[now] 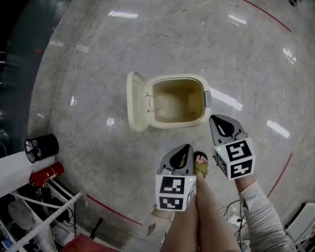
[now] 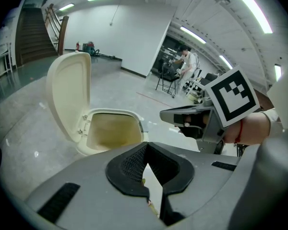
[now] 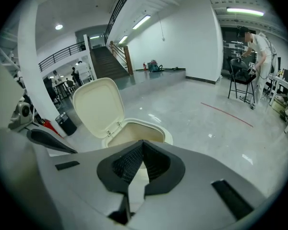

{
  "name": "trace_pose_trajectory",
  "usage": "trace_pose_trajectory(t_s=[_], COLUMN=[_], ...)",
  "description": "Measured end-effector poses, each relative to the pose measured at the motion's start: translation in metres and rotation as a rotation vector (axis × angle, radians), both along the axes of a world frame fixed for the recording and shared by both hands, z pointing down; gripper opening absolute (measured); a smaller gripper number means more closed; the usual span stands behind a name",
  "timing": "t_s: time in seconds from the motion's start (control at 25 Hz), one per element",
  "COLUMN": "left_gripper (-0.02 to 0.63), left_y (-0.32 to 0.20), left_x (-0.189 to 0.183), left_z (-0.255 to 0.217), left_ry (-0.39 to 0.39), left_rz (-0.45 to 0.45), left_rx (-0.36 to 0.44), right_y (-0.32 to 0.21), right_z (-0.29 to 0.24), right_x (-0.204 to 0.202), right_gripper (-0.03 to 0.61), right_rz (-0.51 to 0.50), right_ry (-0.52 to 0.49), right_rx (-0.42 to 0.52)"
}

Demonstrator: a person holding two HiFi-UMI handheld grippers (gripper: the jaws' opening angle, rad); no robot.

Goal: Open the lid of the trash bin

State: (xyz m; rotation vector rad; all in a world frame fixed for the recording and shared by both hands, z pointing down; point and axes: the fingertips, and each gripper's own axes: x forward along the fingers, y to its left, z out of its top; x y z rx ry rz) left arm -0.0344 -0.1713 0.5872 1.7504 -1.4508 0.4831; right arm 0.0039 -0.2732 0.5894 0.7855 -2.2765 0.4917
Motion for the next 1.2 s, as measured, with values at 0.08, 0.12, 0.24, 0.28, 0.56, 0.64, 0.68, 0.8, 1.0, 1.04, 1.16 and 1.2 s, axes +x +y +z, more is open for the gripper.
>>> trace_pose_trajectory(t_s=[0.08, 0.12, 0.24, 0.28, 0.56, 0.64, 0.68, 0.8, 1.0, 1.04, 1.16, 1.2], left_gripper=[0.005, 0.005, 0.005, 0.005, 0.005, 0.005, 0.005, 0.005, 0.005, 0.005, 0.005, 0.005], left_y=[0.002, 0.003, 0.006, 0.008, 0.018, 0.022, 0.024, 0.03, 0.04, 0.043, 0.048, 0.049], left_x=[0.001, 0.002, 0.004, 0.005, 0.009, 0.011, 0.012, 0.016, 0.023, 0.024, 0.027, 0.028], left_z=[-0.005, -0.008, -0.015, -0.017, -0.029, -0.032, -0.033, -0.035, -0.039, -0.04, -0.043, -0.044], left_ry=[0.002, 0.002, -0.001, -0.001, 0.008, 0.009, 0.008, -0.001, 0.006, 0.008, 0.017, 0.019], left_rz=[0.001, 0.003, 0.007, 0.006, -0.013, -0.015, -0.014, -0.003, -0.014, -0.015, -0.023, -0.026], left_rx=[0.004, 0.008, 0.014, 0.015, 0.03, 0.03, 0.029, 0.028, 0.029, 0.028, 0.029, 0.03], right_y=[0.009, 0.014, 0.026, 0.03, 0.056, 0.062, 0.065, 0.075, 0.098, 0.101, 0.109, 0.111], right_z=[-0.011, -0.016, -0.032, -0.036, -0.063, -0.069, -0.071, -0.077, -0.079, -0.08, -0.083, -0.084], right_x=[0.001, 0.002, 0.006, 0.007, 0.018, 0.022, 0.023, 0.028, 0.033, 0.034, 0.036, 0.036], right_gripper=[-0.002, -0.002, -0.002, 0.0, -0.002, -0.002, -0.002, -0.002, -0.002, 0.0, -0.002, -0.002], right_rz=[0.008, 0.011, 0.023, 0.029, 0.051, 0.054, 0.052, 0.055, 0.027, 0.02, 0.002, -0.003], right_ry=[-0.019, -0.028, -0.052, -0.06, -0.092, -0.1, -0.104, -0.114, -0.119, -0.117, -0.121, -0.124], right_rx=[0.001, 0.004, 0.011, 0.012, 0.021, 0.024, 0.028, 0.017, -0.011, -0.01, -0.006, -0.005])
